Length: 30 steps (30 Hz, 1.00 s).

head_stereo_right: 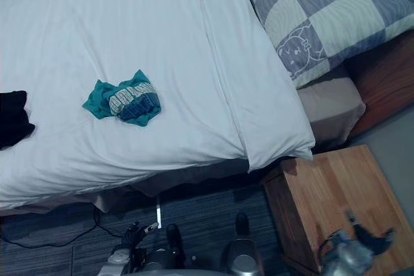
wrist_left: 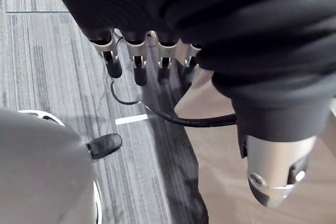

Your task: Tidy the bed and pick cloth on bed and put in laundry

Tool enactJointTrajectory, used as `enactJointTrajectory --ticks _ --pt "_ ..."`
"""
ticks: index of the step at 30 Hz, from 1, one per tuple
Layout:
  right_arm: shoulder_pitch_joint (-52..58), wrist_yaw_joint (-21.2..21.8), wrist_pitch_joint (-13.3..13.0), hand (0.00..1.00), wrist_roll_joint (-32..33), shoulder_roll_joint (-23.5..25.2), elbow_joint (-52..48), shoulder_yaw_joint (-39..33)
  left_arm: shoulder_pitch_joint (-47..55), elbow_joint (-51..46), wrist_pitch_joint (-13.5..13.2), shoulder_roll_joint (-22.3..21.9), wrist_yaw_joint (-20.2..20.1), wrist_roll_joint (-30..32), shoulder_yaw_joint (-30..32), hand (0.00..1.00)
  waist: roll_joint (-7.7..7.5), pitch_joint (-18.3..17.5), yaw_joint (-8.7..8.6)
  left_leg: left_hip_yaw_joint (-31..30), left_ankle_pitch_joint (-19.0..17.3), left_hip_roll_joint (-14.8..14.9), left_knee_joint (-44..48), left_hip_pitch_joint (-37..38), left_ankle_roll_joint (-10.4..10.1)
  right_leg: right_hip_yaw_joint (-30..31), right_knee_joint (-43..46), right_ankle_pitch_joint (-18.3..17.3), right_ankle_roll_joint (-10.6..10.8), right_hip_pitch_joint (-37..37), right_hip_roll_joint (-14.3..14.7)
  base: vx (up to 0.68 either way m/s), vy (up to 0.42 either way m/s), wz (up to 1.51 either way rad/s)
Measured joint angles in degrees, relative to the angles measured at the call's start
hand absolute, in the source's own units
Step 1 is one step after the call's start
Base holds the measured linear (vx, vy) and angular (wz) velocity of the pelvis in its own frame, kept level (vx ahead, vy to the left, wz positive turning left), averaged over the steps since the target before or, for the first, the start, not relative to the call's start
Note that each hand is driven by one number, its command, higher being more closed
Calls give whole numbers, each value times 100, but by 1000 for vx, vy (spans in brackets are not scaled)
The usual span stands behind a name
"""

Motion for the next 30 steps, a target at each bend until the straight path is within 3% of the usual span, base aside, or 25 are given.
enactJointTrajectory --ticks 3,8,11,14,17,23,28,30 --pt "-515 -243 -32 100 -555 -714 -525 66 35 11 -51 40 2 -11 1 0 -13 -6 16 -39 23 25 -1 -79 -24 15 3 44 17 -106 -4 -33 -5 4" --pt "-1682 -181 -220 100 -1044 -1646 -567 1321 17 -4 -124 86 0 -13 -51 0 15 12 33 -202 139 9 11 -487 -5 -44 41 148 -16 -435 -4 -20 -12 11" --pt "-2611 -46 -297 100 -1163 -2059 -564 2147 -149 -80 -240 150 1 -104 -103 0 69 348 124 -432 244 -13 258 -774 35 -185 345 154 -49 -675 -40 14 -7 35" --pt "-3579 111 -441 100 -1196 -2446 -416 2857 -355 -190 -260 205 7 -295 -309 0 227 716 241 -580 249 -27 442 -1152 39 -289 525 136 -65 -969 -91 -46 -9 25" --pt "-4230 195 -487 100 -1188 -2511 39 3304 -368 -370 -313 221 25 -476 -406 0 366 958 387 -647 271 -47 518 -1415 65 -341 691 99 -76 -1230 -130 -21 -6 17" --pt "-4468 304 -493 100 -966 -2515 1729 3668 -666 -355 -394 262 133 -726 -777 0 549 1154 436 -728 273 -146 864 -2047 172 -370 1172 -68 -59 -1855 -285 17 -12 14" --pt "-4410 320 -861 100 -907 -2391 2088 3600 -855 -342 -423 143 156 -792 -930 0 574 1287 393 -669 167 -118 1081 -2073 208 -321 1228 -86 -49 -1835 -283 2 -16 -4" --pt "-4075 324 -978 100 -842 -1993 1947 3314 -855 -342 -414 95 166 -788 -919 0 517 1314 342 -639 152 -117 1075 -1935 218 -295 1199 -94 -43 -1713 -279 14 -9 -7"
